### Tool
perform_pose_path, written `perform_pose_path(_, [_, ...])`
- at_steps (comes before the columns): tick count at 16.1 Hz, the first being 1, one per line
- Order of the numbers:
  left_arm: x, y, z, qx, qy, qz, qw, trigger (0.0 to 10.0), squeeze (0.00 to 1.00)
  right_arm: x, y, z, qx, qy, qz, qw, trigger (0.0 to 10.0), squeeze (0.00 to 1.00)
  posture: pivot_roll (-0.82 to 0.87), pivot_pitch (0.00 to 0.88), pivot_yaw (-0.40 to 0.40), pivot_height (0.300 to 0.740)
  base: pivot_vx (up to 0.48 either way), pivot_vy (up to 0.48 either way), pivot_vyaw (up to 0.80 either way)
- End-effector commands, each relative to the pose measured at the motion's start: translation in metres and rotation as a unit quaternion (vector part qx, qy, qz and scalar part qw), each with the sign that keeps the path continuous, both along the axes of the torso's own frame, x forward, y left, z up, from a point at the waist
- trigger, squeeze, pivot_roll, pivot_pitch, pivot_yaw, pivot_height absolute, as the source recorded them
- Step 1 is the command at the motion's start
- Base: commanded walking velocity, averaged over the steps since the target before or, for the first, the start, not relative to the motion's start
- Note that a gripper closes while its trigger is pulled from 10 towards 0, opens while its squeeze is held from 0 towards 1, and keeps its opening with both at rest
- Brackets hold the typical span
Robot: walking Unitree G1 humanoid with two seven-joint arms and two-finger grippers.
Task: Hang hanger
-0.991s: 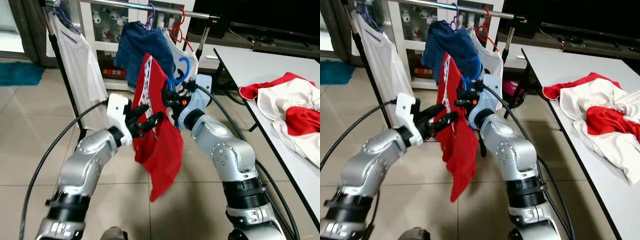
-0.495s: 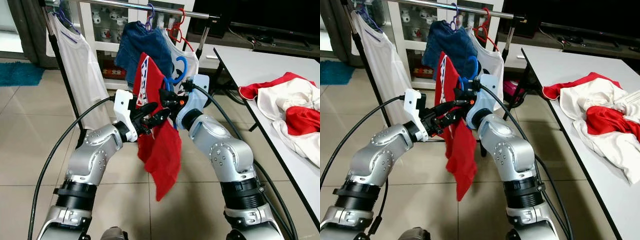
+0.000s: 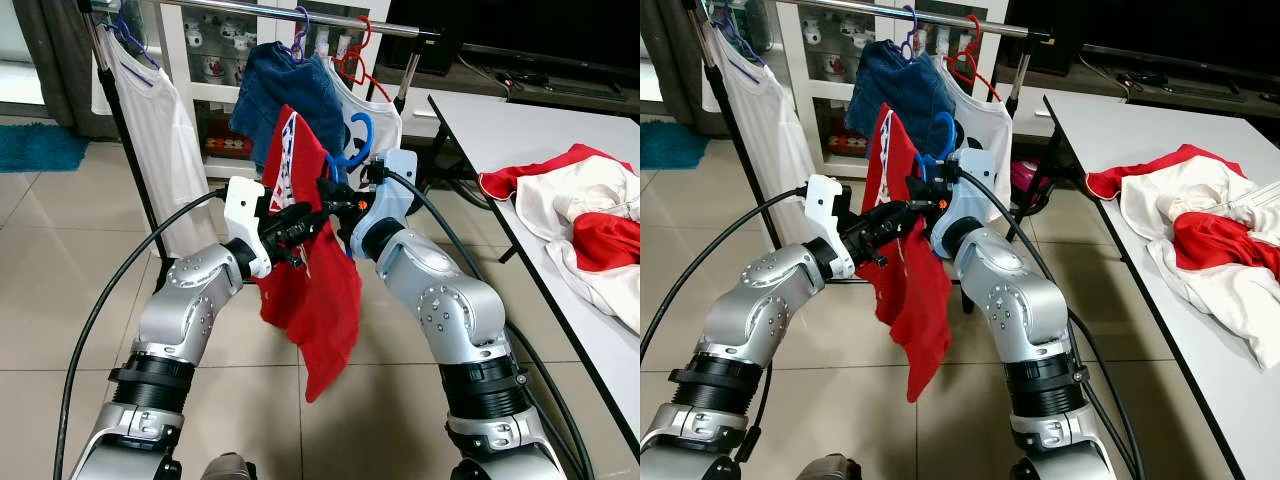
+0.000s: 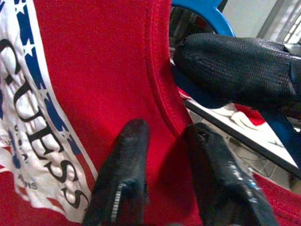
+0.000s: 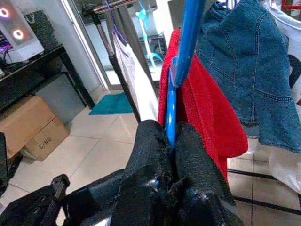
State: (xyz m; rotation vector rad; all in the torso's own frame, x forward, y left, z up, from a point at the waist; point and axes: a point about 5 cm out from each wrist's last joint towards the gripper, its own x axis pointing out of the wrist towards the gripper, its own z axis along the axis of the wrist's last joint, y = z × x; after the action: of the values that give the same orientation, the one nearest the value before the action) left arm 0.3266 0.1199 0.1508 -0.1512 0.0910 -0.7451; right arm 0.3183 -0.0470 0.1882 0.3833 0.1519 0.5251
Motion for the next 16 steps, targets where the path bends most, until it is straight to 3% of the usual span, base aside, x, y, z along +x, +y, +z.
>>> perform_pose_path(1, [0.002, -0.003, 0.003, 0.001, -0.009, -0.001, 1.0, 0.0, 0.0, 0.002, -0.003, 0.013, 0.006, -0.026, -0.006, 1.0, 10.0, 0.0, 0.02, 0.0, -0.083, 0.74, 0.0, 0.0, 0.0])
perform_pose_path(12, [0.007, 0.004, 0.004, -0.006, -0.028, 0.004, 1.0, 0.0, 0.0, 0.001, -0.002, 0.013, 0.007, -0.027, -0.004, 1.0, 10.0, 0.0, 0.01, 0.0, -0.083, 0.74, 0.0, 0.0, 0.0])
perform_pose_path(16, [-0.005, 0.007, 0.007, -0.018, -0.04, -0.034, 0.998, 0.0, 0.0, 0.003, -0.005, 0.011, 0.007, -0.023, -0.017, 1.0, 10.0, 0.0, 0.02, 0.0, -0.079, 0.74, 0.0, 0.0, 0.0])
